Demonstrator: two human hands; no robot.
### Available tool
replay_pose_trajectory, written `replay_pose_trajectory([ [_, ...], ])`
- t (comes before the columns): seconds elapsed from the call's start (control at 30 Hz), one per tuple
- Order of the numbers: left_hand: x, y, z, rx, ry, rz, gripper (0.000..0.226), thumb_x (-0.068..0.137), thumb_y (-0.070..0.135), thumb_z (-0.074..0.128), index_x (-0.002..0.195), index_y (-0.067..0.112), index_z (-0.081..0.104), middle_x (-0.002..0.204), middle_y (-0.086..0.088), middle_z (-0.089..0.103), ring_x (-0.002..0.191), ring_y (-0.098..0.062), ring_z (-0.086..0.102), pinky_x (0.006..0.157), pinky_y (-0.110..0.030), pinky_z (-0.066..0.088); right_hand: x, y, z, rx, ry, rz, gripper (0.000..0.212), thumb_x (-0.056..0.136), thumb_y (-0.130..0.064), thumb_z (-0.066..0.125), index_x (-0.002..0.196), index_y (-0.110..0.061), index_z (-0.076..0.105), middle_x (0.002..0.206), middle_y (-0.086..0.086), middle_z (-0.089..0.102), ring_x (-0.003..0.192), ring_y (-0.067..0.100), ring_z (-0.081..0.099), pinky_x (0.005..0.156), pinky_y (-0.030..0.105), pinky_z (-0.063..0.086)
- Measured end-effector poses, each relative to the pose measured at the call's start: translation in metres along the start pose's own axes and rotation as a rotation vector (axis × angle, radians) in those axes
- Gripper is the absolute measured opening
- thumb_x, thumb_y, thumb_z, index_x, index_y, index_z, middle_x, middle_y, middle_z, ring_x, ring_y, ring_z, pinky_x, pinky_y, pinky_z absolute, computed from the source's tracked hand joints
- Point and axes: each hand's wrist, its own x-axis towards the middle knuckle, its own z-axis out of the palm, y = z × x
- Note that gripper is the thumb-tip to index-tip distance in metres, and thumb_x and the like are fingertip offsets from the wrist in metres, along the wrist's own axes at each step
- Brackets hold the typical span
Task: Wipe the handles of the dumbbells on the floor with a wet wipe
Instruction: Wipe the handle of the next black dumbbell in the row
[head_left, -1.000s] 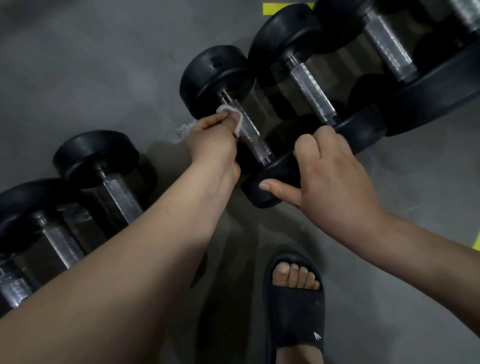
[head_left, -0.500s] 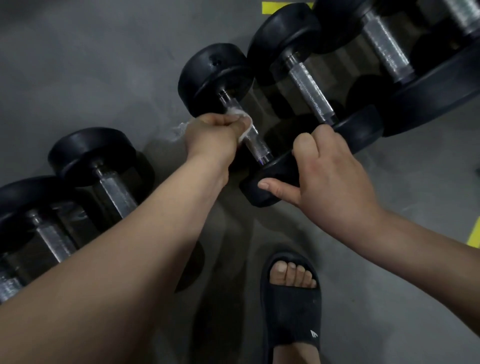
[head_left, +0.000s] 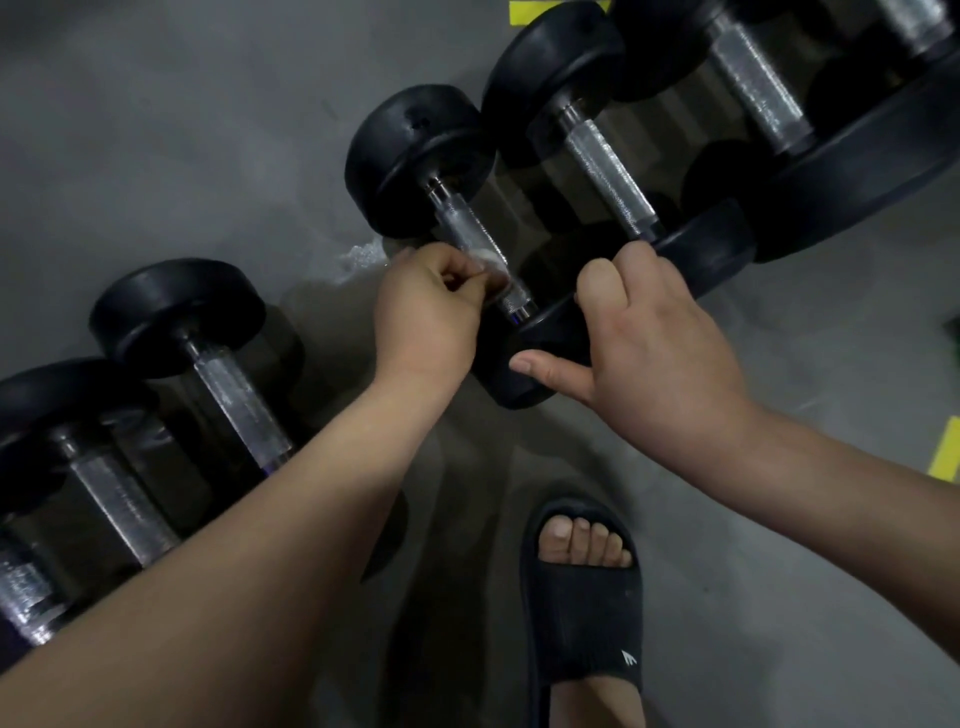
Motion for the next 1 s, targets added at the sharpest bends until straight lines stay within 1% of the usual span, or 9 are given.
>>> replay_pose_trajectory([
  [0.07,-0.001,0.001,-0.004,0.078,-0.048,0.207,0.008,0.086,0.013,0.076,0.085,0.020,0.073,0.100,0.004,0.062,0.085,-0.004,0.062,0.086,-0.017,0.052,0.000,0.001,0.000,0.006,0.001,-0.003,0.068,0.079,-0.076,0.053,0.097,-0.010,0.047,0.098,0.006,0.042,0.090,0.027,0.047,0.062,0.040,0.049],
  [0.17,-0.006,0.000,-0.012,0.212,-0.241,0.489,0.022,0.093,0.003,0.059,0.108,0.005,0.074,0.106,-0.003,0.057,0.095,-0.008,0.056,0.091,-0.006,0.040,0.001,0.002,0.000,0.006,0.004,-0.006,0.068,0.078,-0.076,0.054,0.095,-0.011,0.046,0.098,0.006,0.042,0.090,0.027,0.048,0.062,0.038,0.046],
  [0.33,-0.001,-0.008,-0.027,0.335,-0.408,0.641,0.025,0.094,0.004,0.055,0.111,0.006,0.072,0.102,0.001,0.050,0.087,0.000,0.044,0.082,-0.001,0.033,0.001,0.002,0.000,0.007,-0.003,-0.003,0.068,0.078,-0.076,0.053,0.096,-0.012,0.046,0.099,0.006,0.042,0.091,0.027,0.048,0.062,0.040,0.049],
  [0.43,0.008,0.002,-0.021,0.406,-0.444,0.620,0.024,0.094,0.017,0.051,0.100,0.009,0.073,0.096,-0.002,0.053,0.085,-0.010,0.051,0.075,-0.014,0.041,0.002,0.002,-0.001,0.011,-0.010,-0.008,0.067,0.077,-0.075,0.056,0.097,-0.012,0.046,0.099,0.006,0.042,0.090,0.028,0.048,0.063,0.040,0.048],
  [0.53,0.019,0.002,-0.017,0.573,-0.488,0.564,0.037,0.098,0.006,0.052,0.127,0.022,0.067,0.117,-0.009,0.060,0.100,-0.027,0.059,0.084,-0.035,0.049,0.003,0.003,-0.003,-0.005,-0.023,-0.014,0.068,0.077,-0.076,0.055,0.096,-0.011,0.047,0.098,0.006,0.043,0.091,0.028,0.049,0.063,0.036,0.042],
  [0.63,0.010,-0.004,-0.019,0.547,-0.454,0.678,0.035,0.098,0.020,0.054,0.130,0.021,0.066,0.110,-0.013,0.060,0.093,-0.030,0.060,0.076,-0.034,0.049,0.003,0.002,-0.005,-0.017,-0.031,-0.003,0.068,0.076,-0.077,0.054,0.095,-0.012,0.047,0.098,0.005,0.042,0.091,0.027,0.049,0.062,0.033,0.038],
  [0.73,0.000,-0.009,-0.020,0.633,-0.403,0.794,0.032,0.099,0.024,0.048,0.116,0.012,0.073,0.101,-0.012,0.051,0.089,-0.020,0.040,0.070,-0.028,0.033,0.002,0.002,-0.005,-0.008,-0.027,-0.005,0.068,0.076,-0.077,0.053,0.094,-0.012,0.046,0.097,0.005,0.042,0.091,0.026,0.049,0.061,0.036,0.044],
  [0.83,0.007,-0.002,-0.020,0.722,-0.271,0.838,0.039,0.096,0.034,0.043,0.100,0.009,0.072,0.107,-0.012,0.051,0.098,-0.032,0.042,0.073,-0.041,0.043,0.003,0.002,-0.004,-0.008,-0.033,-0.010,0.068,0.077,-0.078,0.053,0.095,-0.012,0.046,0.098,0.004,0.041,0.091,0.026,0.048,0.061,0.037,0.045],
  [1.0,0.028,0.002,-0.020,0.854,-0.160,0.784,0.038,0.091,0.018,0.063,0.129,0.016,0.064,0.136,-0.008,0.048,0.122,-0.035,0.035,0.091,-0.047,0.037,0.004,0.004,-0.005,-0.003,-0.039,-0.011,0.070,0.076,-0.078,0.054,0.096,-0.012,0.047,0.099,0.006,0.043,0.091,0.026,0.048,0.062,0.039,0.048],
])
